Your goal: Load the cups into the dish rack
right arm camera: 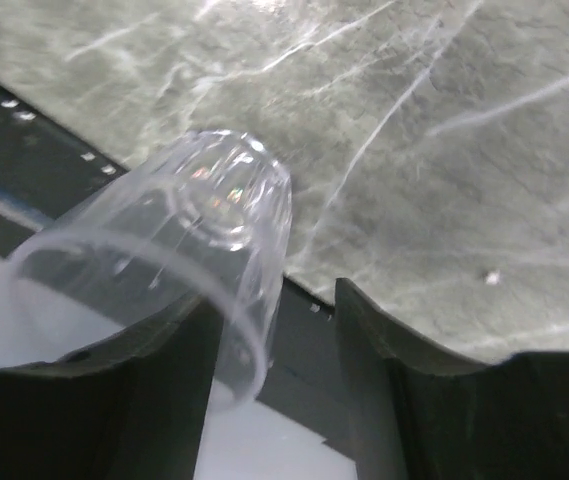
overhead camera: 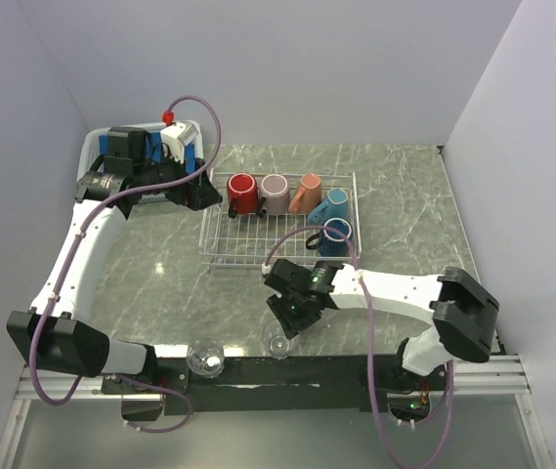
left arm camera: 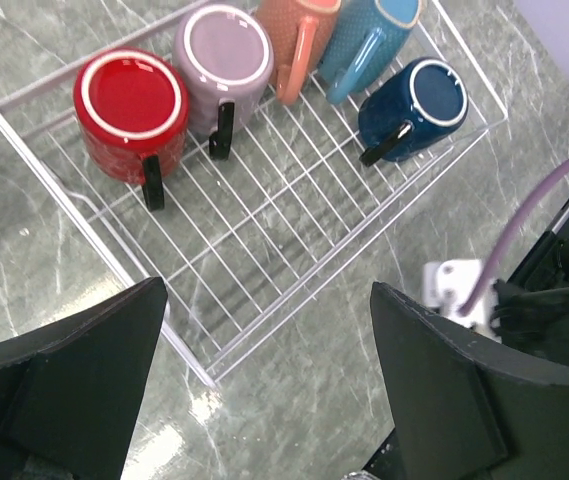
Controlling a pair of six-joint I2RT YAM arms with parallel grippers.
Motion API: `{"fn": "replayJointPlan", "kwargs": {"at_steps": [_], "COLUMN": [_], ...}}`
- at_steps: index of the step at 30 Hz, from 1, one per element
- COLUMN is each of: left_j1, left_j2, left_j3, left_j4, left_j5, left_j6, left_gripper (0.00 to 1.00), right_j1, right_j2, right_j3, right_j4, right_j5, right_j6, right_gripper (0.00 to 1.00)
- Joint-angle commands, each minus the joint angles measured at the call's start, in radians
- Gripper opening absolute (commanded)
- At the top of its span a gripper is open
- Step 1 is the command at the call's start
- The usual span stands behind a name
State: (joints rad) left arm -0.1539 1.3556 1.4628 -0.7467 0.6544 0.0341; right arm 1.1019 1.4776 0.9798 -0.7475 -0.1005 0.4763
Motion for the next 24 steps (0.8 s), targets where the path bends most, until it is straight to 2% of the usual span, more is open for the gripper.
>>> {"fn": "replayJointPlan", "kwargs": {"at_steps": [1,2,4,5,6,9,11,12,13,14,16,17,18,19,21,22,24], "left_j1": [-0.001,-0.001,-0.001,-0.003,-0.003,-0.003,-0.003,-0.003,-0.003,-0.003,-0.003,-0.003,-0.003,-0.004,-0.001,-0.001,0.001], "left_j2": [0.010,0.014,0.030,0.037,0.051,0.085,0.103,0.121,0.131,0.140,0.184,0.203,0.250,0.272,0.328,0.341,0.370], "left_j3": [0.074,0.080,0.108,0.117,0.129,0.180,0.223,0.237,0.266,0.283,0.351,0.381,0.414,0.479,0.555,0.573,0.593], "left_j4": [0.012,0.013,0.013,0.007,0.004,-0.005,0.004,0.033,0.049,0.072,0.113,0.121,0.121,0.135,0.155,0.191,0.256], "left_j5": [0.005,0.013,0.020,0.025,0.028,0.047,0.068,0.094,0.108,0.128,0.203,0.244,0.308,0.348,0.414,0.486,0.578], "left_j6": [-0.006,-0.013,-0.022,-0.023,-0.022,-0.025,-0.026,-0.090,-0.111,-0.131,-0.192,-0.216,-0.259,-0.292,-0.383,-0.420,-0.555], "left_gripper": [0.89,0.89,0.89,0.89,0.90,0.90,0.90,0.91,0.92,0.93,0.98,1.00,0.97,0.96,0.96,0.96,0.96], "right_j1": [0.006,0.007,0.006,0.003,0.000,-0.060,-0.143,-0.177,-0.210,-0.299,-0.394,-0.480,-0.520,-0.555,-0.635,-0.652,-0.697], "right_j2": [0.062,0.069,0.067,0.059,0.050,0.003,-0.039,-0.051,-0.075,-0.089,-0.132,-0.148,-0.160,-0.180,-0.189,-0.189,-0.178], "right_j3": [-0.026,-0.020,0.003,0.040,0.065,0.199,0.348,0.405,0.513,0.563,0.667,0.683,0.689,0.685,0.654,0.622,0.582], "right_j4": [0.092,0.085,0.060,0.019,-0.007,-0.128,-0.225,-0.254,-0.277,-0.301,-0.291,-0.245,-0.210,-0.126,-0.017,0.102,0.234], "right_j5": [-0.007,0.001,0.018,0.054,0.071,0.099,0.124,0.120,0.105,0.079,-0.051,-0.121,-0.183,-0.303,-0.416,-0.508,-0.588], "right_j6": [-0.024,-0.036,-0.054,-0.076,-0.088,-0.129,-0.152,-0.156,-0.159,-0.153,-0.140,-0.110,-0.091,-0.068,0.028,0.065,0.175], "right_gripper": [0.43,0.32,0.18,0.03,0.00,0.00,0.00,0.00,0.00,0.00,0.00,0.00,0.00,0.00,0.00,0.00,0.00]}}
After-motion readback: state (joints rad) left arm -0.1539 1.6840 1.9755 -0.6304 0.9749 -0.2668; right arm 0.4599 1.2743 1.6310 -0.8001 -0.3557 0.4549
